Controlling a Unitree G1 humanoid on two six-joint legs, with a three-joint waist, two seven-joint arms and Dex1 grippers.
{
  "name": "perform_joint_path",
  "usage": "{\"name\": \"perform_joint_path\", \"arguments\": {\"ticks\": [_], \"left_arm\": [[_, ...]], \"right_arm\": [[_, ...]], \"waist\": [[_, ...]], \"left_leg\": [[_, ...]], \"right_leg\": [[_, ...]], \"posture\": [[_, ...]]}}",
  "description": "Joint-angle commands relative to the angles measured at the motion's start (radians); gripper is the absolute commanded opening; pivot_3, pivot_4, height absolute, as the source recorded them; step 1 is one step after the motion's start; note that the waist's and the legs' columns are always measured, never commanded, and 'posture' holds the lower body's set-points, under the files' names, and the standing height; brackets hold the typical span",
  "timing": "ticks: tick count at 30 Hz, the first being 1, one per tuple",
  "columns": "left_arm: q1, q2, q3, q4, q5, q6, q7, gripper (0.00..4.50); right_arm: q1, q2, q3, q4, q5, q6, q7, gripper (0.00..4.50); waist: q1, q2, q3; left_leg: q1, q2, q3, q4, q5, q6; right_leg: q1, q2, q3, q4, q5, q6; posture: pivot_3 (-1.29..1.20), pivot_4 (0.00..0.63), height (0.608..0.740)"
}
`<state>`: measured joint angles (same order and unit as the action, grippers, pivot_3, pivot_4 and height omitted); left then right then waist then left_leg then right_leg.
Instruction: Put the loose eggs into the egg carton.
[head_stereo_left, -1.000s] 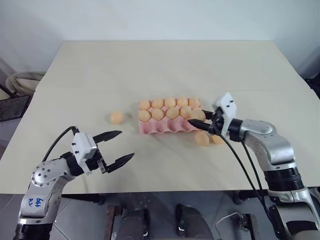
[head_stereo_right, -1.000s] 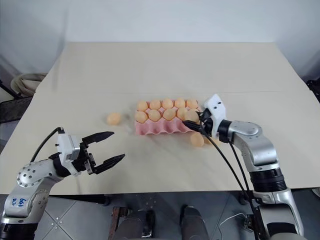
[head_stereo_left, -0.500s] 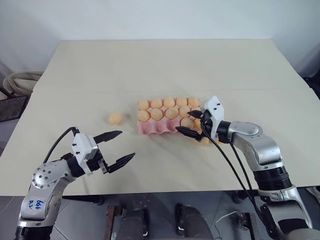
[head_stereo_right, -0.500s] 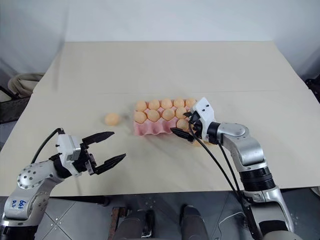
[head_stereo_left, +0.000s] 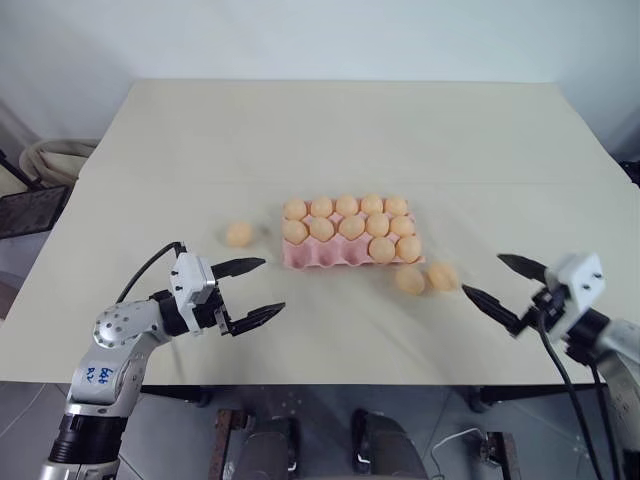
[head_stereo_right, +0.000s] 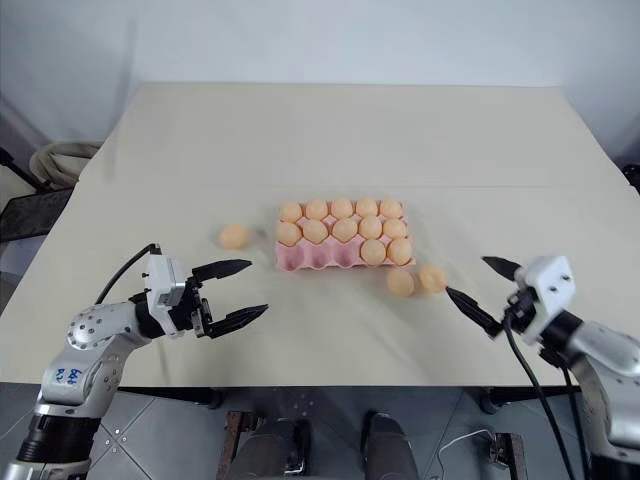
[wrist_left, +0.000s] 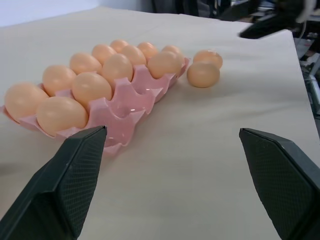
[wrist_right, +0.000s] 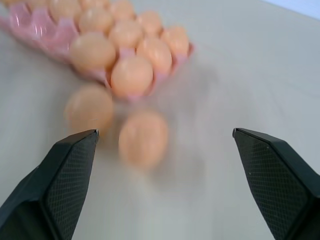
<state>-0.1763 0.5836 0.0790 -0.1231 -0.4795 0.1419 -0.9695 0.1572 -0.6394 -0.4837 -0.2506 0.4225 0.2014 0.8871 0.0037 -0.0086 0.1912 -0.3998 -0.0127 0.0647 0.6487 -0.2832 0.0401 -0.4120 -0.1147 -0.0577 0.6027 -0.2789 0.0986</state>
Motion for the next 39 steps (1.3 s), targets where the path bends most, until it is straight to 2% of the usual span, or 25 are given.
{"name": "perform_joint_path", "arguments": {"ticks": [1, 7, 12, 21, 26, 31, 35, 39], "left_arm": [[-0.033, -0.005, -0.009, 0.044, 0.015, -0.043, -0.039, 4.5], [-0.06, -0.01, -0.016, 0.09, 0.028, -0.075, -0.068, 4.5], [-0.053, -0.007, -0.005, 0.082, 0.024, -0.064, -0.067, 4.5], [0.012, 0.001, 0.028, 0.002, 0.024, -0.051, -0.021, 4.5], [0.07, 0.008, 0.049, -0.062, 0.016, -0.037, 0.007, 4.5], [0.122, 0.015, 0.074, -0.122, 0.008, -0.019, 0.037, 4.5], [0.148, 0.019, 0.087, -0.152, 0.004, -0.008, 0.05, 4.5], [0.166, 0.025, 0.105, -0.168, 0.0, -0.002, 0.06, 4.5]], "right_arm": [[0.103, 0.02, -0.088, -0.004, 0.015, -0.097, 0.022, 4.49], [0.204, 0.068, -0.105, -0.016, 0.033, -0.167, 0.022, 4.49], [0.182, 0.049, -0.066, -0.006, 0.044, -0.156, 0.02, 4.49], [-0.099, -0.069, 0.12, 0.03, 0.026, 0.139, -0.064, 4.49], [-0.264, -0.105, 0.246, 0.142, -0.029, 0.185, -0.036, 4.49], [-0.403, -0.09, 0.353, 0.27, -0.094, 0.182, -0.034, 4.49], [-0.447, -0.078, 0.388, 0.324, -0.111, 0.174, -0.03, 4.49], [-0.447, -0.077, 0.384, 0.331, -0.106, 0.16, -0.015, 3.58]], "waist": [[-0.004, 0.0, 0.0], [-0.007, 0.0, 0.0], [-0.006, 0.0, 0.0], [-0.006, 0.0, 0.0], [-0.004, 0.0, 0.0], [-0.006, 0.0, 0.0], [-0.005, 0.0, 0.0], [-0.006, 0.001, 0.0]], "left_leg": [[0.002, 0.0, 0.001, 0.0, 0.0, 0.0], [0.011, 0.001, 0.003, -0.002, 0.0, 0.0], [0.01, 0.001, 0.003, -0.003, 0.0, -0.001], [0.009, 0.002, 0.003, -0.003, 0.0, -0.001], [0.006, 0.002, 0.003, -0.003, -0.001, -0.001], [0.004, 0.002, 0.003, -0.003, -0.001, -0.001], [0.004, 0.002, 0.003, -0.003, -0.001, -0.001], [0.003, 0.002, 0.003, -0.002, -0.001, -0.001]], "right_leg": [[0.001, 0.0, 0.001, 0.0, 0.0, 0.0], [0.007, 0.0, 0.006, 0.0, 0.0, -0.001], [0.006, 0.0, 0.006, -0.001, 0.0, -0.001], [0.003, 0.0, 0.006, -0.001, -0.001, -0.003], [0.002, 0.0, 0.005, -0.002, -0.001, -0.003], [0.001, 0.0, 0.004, -0.003, -0.001, -0.003], [0.0, 0.0, 0.004, -0.003, 0.0, -0.003], [0.0, 0.0, 0.003, -0.003, 0.0, -0.003]], "posture": [[0.0, 0.15, 0.74], [0.0, 0.15, 0.74], [0.0, 0.15, 0.74], [0.0, 0.15, 0.74], [0.0, 0.15, 0.74], [0.0, 0.15, 0.74], [0.0, 0.15, 0.74], [0.0, 0.15, 0.74]]}}
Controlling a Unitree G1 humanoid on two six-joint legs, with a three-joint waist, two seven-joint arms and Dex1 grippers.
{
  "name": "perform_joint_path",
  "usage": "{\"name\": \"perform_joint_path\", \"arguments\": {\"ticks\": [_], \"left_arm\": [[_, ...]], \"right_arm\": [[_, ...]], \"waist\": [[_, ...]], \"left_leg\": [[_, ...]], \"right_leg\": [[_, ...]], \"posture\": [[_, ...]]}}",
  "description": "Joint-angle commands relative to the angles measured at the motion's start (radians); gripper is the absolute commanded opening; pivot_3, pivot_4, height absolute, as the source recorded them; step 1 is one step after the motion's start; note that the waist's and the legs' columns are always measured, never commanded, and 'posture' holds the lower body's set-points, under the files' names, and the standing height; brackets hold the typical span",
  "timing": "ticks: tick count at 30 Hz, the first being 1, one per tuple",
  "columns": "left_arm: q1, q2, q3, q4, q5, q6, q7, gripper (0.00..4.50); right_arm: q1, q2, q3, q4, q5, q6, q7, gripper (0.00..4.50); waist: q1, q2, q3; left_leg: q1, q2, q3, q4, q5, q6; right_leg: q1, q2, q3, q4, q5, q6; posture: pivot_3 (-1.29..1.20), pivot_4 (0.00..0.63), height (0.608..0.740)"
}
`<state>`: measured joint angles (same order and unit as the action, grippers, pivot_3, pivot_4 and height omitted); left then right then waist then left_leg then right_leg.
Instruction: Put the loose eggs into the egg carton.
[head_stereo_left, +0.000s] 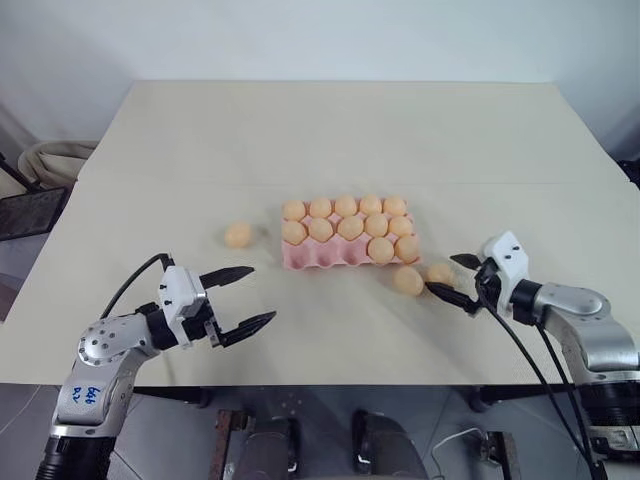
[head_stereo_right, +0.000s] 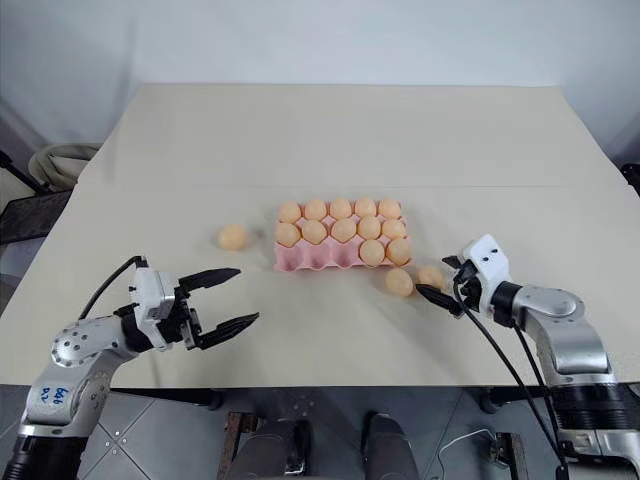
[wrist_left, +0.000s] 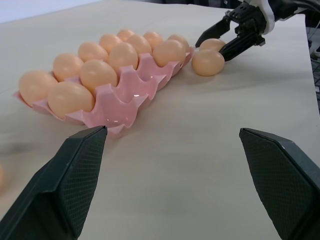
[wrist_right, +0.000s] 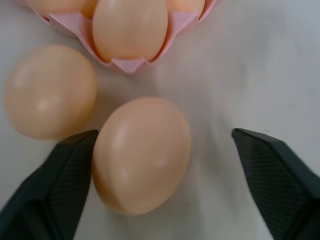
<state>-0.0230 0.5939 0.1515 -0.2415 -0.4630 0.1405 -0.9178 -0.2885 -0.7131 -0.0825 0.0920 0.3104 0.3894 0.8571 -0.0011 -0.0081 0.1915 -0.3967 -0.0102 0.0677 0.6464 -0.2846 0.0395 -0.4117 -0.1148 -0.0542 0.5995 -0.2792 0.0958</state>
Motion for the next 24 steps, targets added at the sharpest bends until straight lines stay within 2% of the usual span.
{"name": "perform_joint_path", "arguments": {"ticks": [1, 4, 6, 12, 16, 24], "left_arm": [[0.015, 0.016, 0.035, -0.052, -0.017, 0.001, 0.01, 4.5], [0.02, 0.016, 0.037, -0.056, -0.018, 0.002, 0.014, 4.5], [0.02, 0.016, 0.04, -0.057, -0.018, 0.003, 0.015, 4.5], [0.02, 0.013, 0.048, -0.05, -0.015, 0.002, 0.018, 4.5], [0.019, 0.006, 0.051, -0.05, -0.017, 0.007, 0.032, 4.5], [0.072, -0.005, 0.092, -0.084, -0.035, 0.009, 0.074, 4.5]], "right_arm": [[0.0, -0.004, -0.021, -0.014, 0.007, -0.03, 0.018, 3.15], [0.003, -0.015, -0.037, -0.031, 0.016, -0.039, 0.031, 2.04], [-0.01, -0.019, -0.052, -0.059, 0.041, -0.027, 0.044, 1.61], [-0.129, 0.02, -0.018, -0.191, 0.118, 0.087, 0.031, 1.61], [-0.229, 0.109, 0.128, -0.256, 0.083, 0.167, -0.007, 1.61], [-0.358, 0.25, 0.254, -0.141, -0.017, 0.188, -0.098, 1.61]], "waist": [[-0.001, 0.0, 0.0], [-0.001, 0.0, 0.0], [-0.001, 0.0, 0.0], [-0.009, 0.002, 0.001], [-0.012, 0.002, 0.001], [-0.017, 0.002, 0.001]], "left_leg": [[0.0, 0.0, 0.0, 0.0, 0.0, 0.0], [0.0, 0.0, 0.0, 0.0, 0.0, 0.0], [0.0, 0.0, 0.0, 0.0, 0.0, 0.0], [0.0, 0.0, 0.0, 0.0, 0.0, 0.0], [0.0, 0.001, -0.001, 0.0, 0.0, -0.001], [-0.007, 0.001, -0.001, 0.002, 0.002, -0.003]], "right_leg": [[0.0, 0.0, 0.0, 0.0, 0.0, 0.0], [0.0, 0.0, 0.0, 0.0, 0.0, 0.0], [0.0, 0.0, 0.0, 0.0, 0.0, 0.0], [-0.001, 0.0, 0.0, 0.002, 0.0, 0.0], [-0.001, 0.0, 0.0, 0.002, 0.0, 0.0], [-0.007, 0.0, -0.004, 0.002, 0.0, 0.001]], "posture": [[0.0, 0.15, 0.74], [0.0, 0.15, 0.74], [0.0, 0.15, 0.74], [0.0, 0.15, 0.74], [0.0, 0.15, 0.74], [0.0, 0.15, 0.74]]}}
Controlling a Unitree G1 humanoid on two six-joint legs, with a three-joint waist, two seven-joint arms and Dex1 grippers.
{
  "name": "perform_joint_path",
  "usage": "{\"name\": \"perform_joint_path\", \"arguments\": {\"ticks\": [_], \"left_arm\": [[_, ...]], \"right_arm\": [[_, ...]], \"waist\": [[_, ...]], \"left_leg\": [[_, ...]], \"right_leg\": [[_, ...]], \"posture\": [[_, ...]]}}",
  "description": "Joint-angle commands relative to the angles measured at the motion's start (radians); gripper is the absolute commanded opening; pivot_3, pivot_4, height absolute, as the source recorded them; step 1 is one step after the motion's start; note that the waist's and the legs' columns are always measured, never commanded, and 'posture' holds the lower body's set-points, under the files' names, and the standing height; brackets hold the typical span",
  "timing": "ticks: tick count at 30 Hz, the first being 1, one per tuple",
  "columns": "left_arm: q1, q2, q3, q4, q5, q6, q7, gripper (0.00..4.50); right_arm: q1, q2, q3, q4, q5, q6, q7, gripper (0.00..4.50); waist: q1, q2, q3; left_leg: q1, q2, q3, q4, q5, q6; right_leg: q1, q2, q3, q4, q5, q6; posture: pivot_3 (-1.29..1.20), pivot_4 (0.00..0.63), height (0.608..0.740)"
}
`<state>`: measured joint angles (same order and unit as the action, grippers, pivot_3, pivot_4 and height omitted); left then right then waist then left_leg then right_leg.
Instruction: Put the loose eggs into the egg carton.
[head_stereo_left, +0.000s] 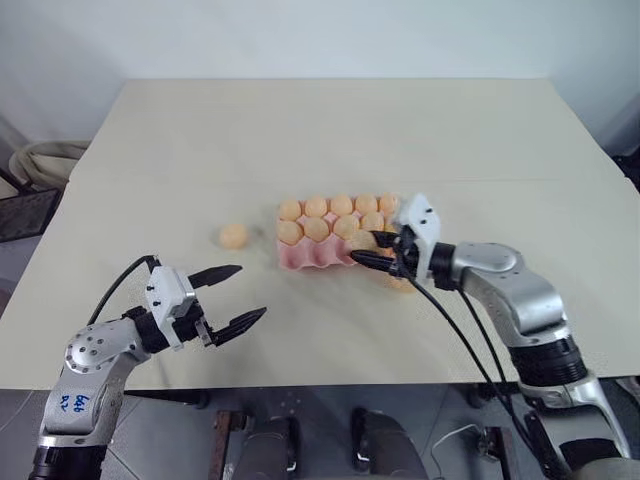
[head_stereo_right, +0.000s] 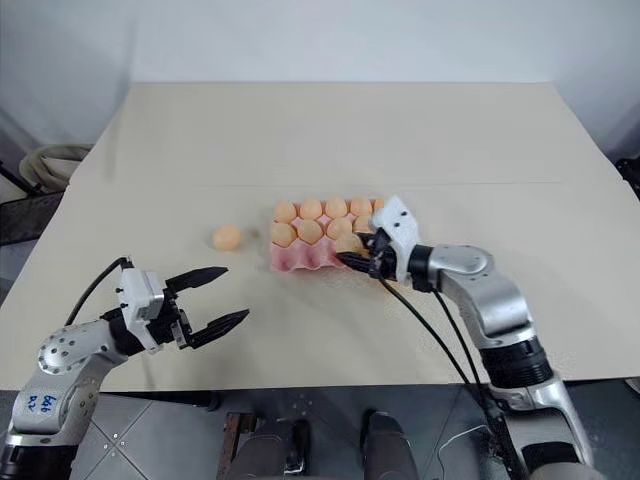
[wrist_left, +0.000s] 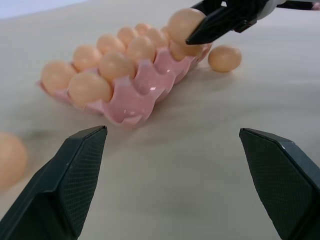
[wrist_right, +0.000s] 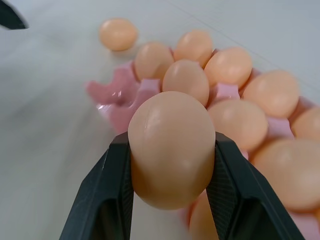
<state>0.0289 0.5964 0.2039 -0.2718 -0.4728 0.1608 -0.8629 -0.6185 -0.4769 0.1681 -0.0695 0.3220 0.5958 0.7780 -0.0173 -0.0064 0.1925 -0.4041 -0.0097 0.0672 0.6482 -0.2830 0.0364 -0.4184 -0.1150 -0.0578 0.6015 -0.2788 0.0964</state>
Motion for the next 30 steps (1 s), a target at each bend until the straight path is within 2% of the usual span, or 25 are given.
{"name": "perform_joint_path", "arguments": {"ticks": [1, 3, 4, 5, 10, 11, 17, 21, 26, 30], "left_arm": [[0.025, -0.008, 0.044, -0.057, -0.023, -0.014, 0.024, 4.5], [0.035, -0.013, 0.05, -0.064, -0.021, -0.016, 0.034, 4.5], [0.038, -0.014, 0.051, -0.068, -0.021, -0.016, 0.037, 4.5], [0.04, -0.015, 0.05, -0.072, -0.021, -0.015, 0.038, 4.5], [0.025, -0.018, 0.023, -0.083, -0.023, -0.007, 0.032, 4.5], [0.015, -0.018, 0.014, -0.081, -0.024, -0.004, 0.027, 4.5], [-0.053, -0.015, -0.043, -0.042, -0.024, 0.005, -0.02, 4.5], [-0.114, -0.015, -0.067, 0.032, -0.005, -0.015, -0.057, 4.5], [-0.189, -0.015, -0.097, 0.112, 0.011, -0.04, -0.107, 4.5], [-0.245, -0.018, -0.126, 0.16, 0.019, -0.054, -0.139, 4.5]], "right_arm": [[-0.032, 0.018, 0.006, 0.032, -0.036, -0.026, -0.018, 1.61], [-0.036, 0.023, 0.007, 0.048, -0.045, -0.04, -0.013, 1.61], [-0.037, 0.024, 0.007, 0.052, -0.047, -0.043, -0.009, 2.29], [-0.037, 0.025, 0.006, 0.053, -0.045, -0.042, -0.004, 2.54], [-0.019, 0.012, -0.029, -0.014, -0.005, -0.02, 0.02, 4.35], [-0.006, -0.002, -0.048, -0.037, 0.008, -0.02, 0.028, 4.46], [0.208, -0.127, -0.283, -0.167, 0.104, -0.123, 0.097, 4.46], [0.443, -0.196, -0.512, -0.196, 0.123, -0.202, 0.1, 4.46], [0.695, -0.202, -0.73, -0.205, 0.167, -0.335, 0.172, 4.46], [0.845, -0.173, -0.804, -0.231, 0.19, -0.395, 0.193, 4.46]], "waist": [[-0.001, 0.0, 0.0], [-0.002, 0.0, 0.0], [-0.002, 0.0, 0.0], [-0.004, 0.0, 0.0], [-0.011, 0.0, 0.0], [-0.011, 0.0, 0.0], [0.017, 0.0, 0.0], [0.027, 0.0, 0.0], [0.031, 0.0, 0.0], [0.033, 0.0, 0.0]], "left_leg": [[0.0, 0.0, 0.0, 0.0, 0.0, 0.0], [0.0, 0.0, 0.0, -0.001, 0.0, 0.0], [0.0, 0.0, -0.001, -0.001, 0.0, 0.0], [0.0, 0.0, -0.001, -0.001, 0.0, 0.001], [0.0, 0.001, 0.0, -0.001, 0.0, 0.001], [0.0, 0.001, 0.0, -0.001, 0.0, 0.001], [0.0, 0.001, -0.001, 0.0, -0.001, 0.002], [0.001, 0.001, 0.0, 0.0, -0.001, 0.003], [0.002, 0.002, 0.003, 0.001, -0.002, 0.005], [0.008, 0.002, 0.005, 0.001, -0.003, 0.005]], "right_leg": [[0.0, 0.0, -0.001, 0.0, 0.0, 0.0], [0.0, 0.0, -0.002, 0.001, 0.0, 0.0], [0.0, 0.0, -0.003, 0.001, 0.0, 0.0], [-0.001, 0.0, -0.004, 0.001, 0.0, 0.0], [-0.001, 0.0, -0.006, 0.005, 0.0, 0.0], [-0.001, 0.0, -0.007, 0.005, 0.0, 0.0], [0.001, 0.0, -0.009, 0.002, 0.0, 0.0], [0.004, 0.0, -0.011, -0.001, 0.0, 0.001], [0.005, 0.0, -0.012, -0.001, 0.0, 0.001], [0.008, 0.0, -0.01, 0.0, 0.0, 0.0]], "posture": [[0.0, 0.15, 0.74], [0.0, 0.15, 0.74], [0.0, 0.15, 0.74], [0.0, 0.15, 0.74], [0.0, 0.15, 0.74], [0.0, 0.15, 0.74], [0.0, 0.15, 0.74], [0.0, 0.15, 0.74], [0.0, 0.15, 0.74], [0.0, 0.15, 0.74]]}}
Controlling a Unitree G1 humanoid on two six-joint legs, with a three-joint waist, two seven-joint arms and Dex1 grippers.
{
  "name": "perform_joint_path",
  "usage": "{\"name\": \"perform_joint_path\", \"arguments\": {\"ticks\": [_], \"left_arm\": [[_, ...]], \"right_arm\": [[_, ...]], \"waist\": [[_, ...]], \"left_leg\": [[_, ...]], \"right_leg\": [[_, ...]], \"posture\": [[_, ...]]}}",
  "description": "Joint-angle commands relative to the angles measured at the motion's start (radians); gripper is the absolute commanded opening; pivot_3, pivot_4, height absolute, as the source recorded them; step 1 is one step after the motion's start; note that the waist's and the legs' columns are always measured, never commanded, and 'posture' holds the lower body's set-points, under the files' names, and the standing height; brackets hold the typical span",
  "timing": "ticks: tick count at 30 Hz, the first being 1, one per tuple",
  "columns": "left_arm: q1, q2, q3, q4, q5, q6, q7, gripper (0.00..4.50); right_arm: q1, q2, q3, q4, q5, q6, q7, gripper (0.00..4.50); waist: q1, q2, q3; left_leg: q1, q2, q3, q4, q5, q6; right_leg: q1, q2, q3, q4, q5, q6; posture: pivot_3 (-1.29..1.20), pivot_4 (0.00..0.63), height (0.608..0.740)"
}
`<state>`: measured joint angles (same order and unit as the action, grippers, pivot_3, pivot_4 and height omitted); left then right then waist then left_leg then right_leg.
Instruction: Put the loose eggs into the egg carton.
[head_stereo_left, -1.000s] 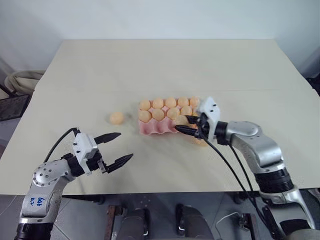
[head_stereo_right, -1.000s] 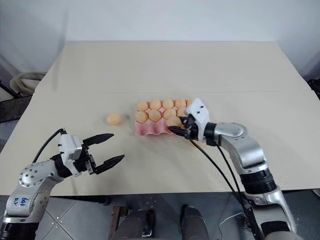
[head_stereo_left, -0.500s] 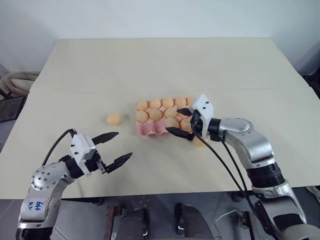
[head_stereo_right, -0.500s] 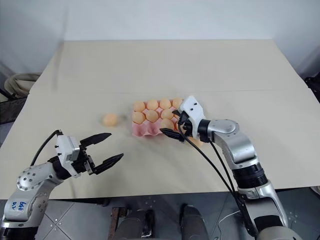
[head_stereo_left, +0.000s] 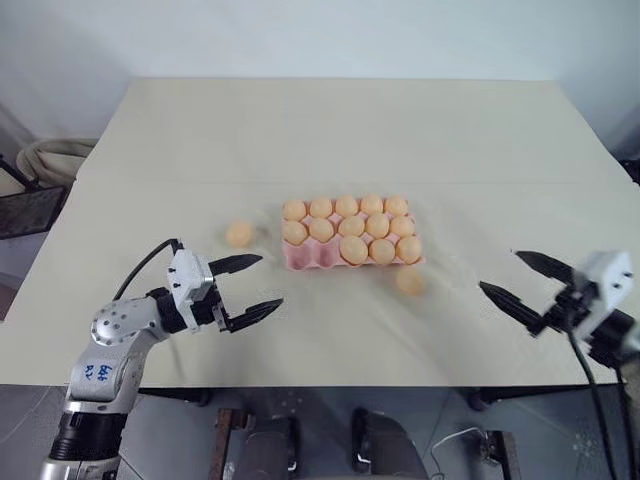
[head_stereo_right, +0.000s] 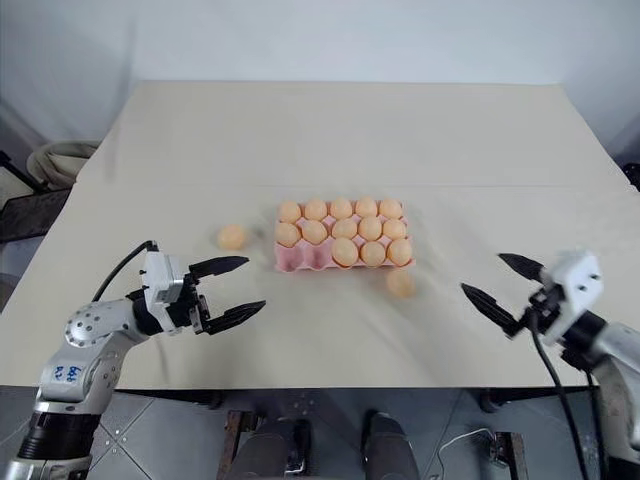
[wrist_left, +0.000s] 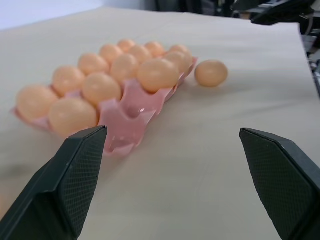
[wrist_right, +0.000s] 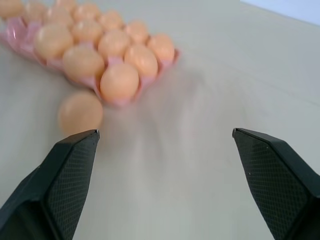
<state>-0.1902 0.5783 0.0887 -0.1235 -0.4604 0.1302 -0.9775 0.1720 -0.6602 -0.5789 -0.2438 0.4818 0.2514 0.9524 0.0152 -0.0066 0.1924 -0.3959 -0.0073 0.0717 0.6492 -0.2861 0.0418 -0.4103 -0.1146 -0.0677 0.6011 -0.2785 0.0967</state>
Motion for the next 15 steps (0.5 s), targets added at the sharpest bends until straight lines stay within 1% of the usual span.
{"name": "perform_joint_path", "arguments": {"ticks": [1, 5, 9, 13, 15], "left_arm": [[-0.034, 0.0, -0.016, 0.019, 0.009, -0.026, -0.031, 4.5], [-0.06, -0.001, -0.03, 0.034, 0.003, -0.02, -0.053, 4.5], [-0.069, 0.003, -0.032, 0.037, 0.005, -0.019, -0.065, 4.5], [-0.046, 0.01, -0.013, 0.022, 0.002, -0.018, -0.06, 4.5], [-0.021, 0.015, 0.005, 0.006, 0.002, -0.022, -0.048, 4.5]], "right_arm": [[0.083, 0.012, -0.057, -0.064, 0.027, -0.066, 0.024, 4.46], [0.169, 0.022, -0.05, -0.086, 0.03, -0.109, 0.035, 4.46], [0.166, 0.025, -0.012, -0.07, 0.019, -0.14, 0.024, 4.46], [0.078, -0.004, 0.066, -0.093, 0.039, -0.087, 0.011, 4.46], [-0.002, -0.04, 0.14, -0.115, 0.045, 0.015, -0.018, 4.46]], "waist": [[-0.001, 0.0, 0.0], [-0.006, 0.0, 0.0], [-0.013, 0.0, 0.0], [-0.019, 0.0, 0.0], [-0.021, 0.0, 0.0]], "left_leg": [[0.003, 0.0, 0.001, -0.001, -0.001, -0.003], [0.008, 0.001, 0.003, -0.001, -0.001, -0.003], [0.009, 0.002, 0.004, -0.001, 0.0, -0.004], [0.008, 0.002, 0.004, -0.002, 0.0, -0.004], [0.008, 0.002, 0.004, -0.002, 0.0, -0.004]], "right_leg": [[0.002, 0.0, 0.001, 0.0, 0.0, 0.0], [0.005, 0.0, 0.005, 0.001, 0.001, -0.003], [0.005, 0.0, 0.006, 0.001, 0.001, -0.003], [0.003, 0.0, 0.006, 0.001, 0.001, -0.003], [0.002, 0.0, 0.007, 0.001, 0.001, -0.003]], "posture": [[0.0, 0.15, 0.74], [0.0, 0.15, 0.74], [0.0, 0.15, 0.74], [0.0, 0.15, 0.74], [0.0, 0.15, 0.74]]}}
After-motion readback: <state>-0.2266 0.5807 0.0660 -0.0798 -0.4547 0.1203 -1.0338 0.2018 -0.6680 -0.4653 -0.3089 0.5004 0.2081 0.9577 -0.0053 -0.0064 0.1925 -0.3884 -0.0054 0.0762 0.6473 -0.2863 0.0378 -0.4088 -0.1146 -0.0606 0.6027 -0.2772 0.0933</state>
